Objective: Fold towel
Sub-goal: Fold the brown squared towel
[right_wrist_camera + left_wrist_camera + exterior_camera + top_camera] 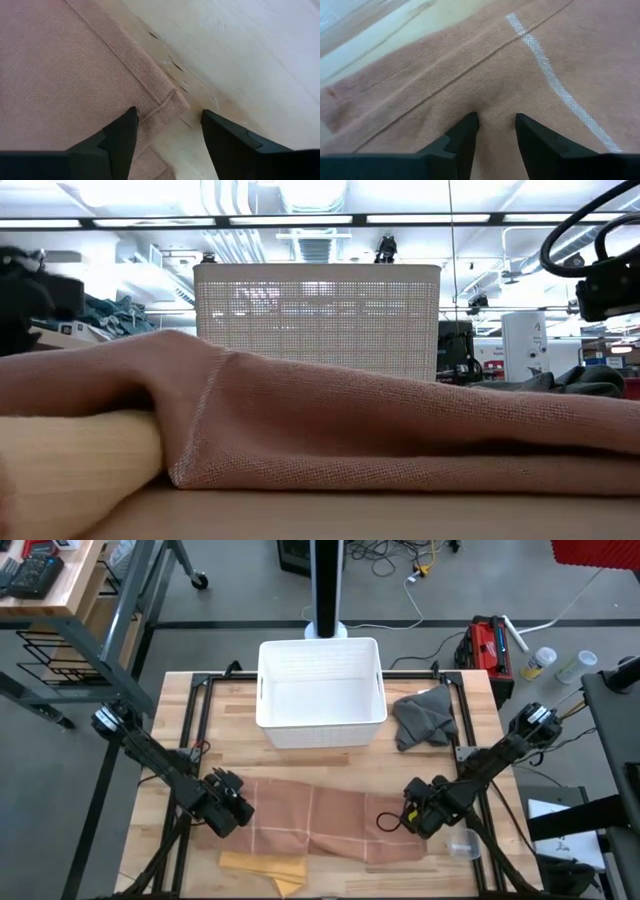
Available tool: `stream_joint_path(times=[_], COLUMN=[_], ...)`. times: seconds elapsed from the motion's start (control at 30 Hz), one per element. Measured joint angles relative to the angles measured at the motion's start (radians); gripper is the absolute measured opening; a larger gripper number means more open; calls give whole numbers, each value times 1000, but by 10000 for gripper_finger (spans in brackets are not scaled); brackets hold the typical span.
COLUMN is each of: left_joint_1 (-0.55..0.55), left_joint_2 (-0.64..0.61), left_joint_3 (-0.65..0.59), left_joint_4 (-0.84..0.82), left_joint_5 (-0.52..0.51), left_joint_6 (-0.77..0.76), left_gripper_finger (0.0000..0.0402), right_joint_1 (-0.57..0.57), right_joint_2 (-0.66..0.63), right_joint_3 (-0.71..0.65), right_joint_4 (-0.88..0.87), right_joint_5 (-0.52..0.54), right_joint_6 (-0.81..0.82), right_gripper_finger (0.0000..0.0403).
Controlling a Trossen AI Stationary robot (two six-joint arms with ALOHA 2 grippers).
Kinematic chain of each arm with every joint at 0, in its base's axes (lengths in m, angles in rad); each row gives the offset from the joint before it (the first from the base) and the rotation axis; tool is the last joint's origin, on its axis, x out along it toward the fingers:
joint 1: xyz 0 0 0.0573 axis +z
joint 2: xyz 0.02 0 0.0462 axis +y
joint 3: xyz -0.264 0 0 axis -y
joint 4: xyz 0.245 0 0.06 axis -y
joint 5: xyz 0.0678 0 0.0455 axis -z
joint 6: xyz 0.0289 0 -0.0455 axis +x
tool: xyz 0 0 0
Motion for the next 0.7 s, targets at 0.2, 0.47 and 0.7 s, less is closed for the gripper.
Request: stream_joint_path(times=[0.2, 0.47, 0.7], left_joint_1=[0, 0, 0], left_joint_2=[3, 5, 4], left_joint_3=[-3, 47, 152], left_joint_4=[138, 184, 101], left_joint_5=[-13, -103, -103], left_joint_6=[74, 212, 297], left_gripper_finger=[117, 91, 75], right_joint_1=[-4, -14, -14], right_joint_2=[4, -3, -3], right_joint_3=[0, 4, 35], right_joint_4=[2, 7, -31], right_joint_5=[-15, 2, 34], right_joint_6=[-55, -116, -110], right_gripper_finger=[147, 20, 8])
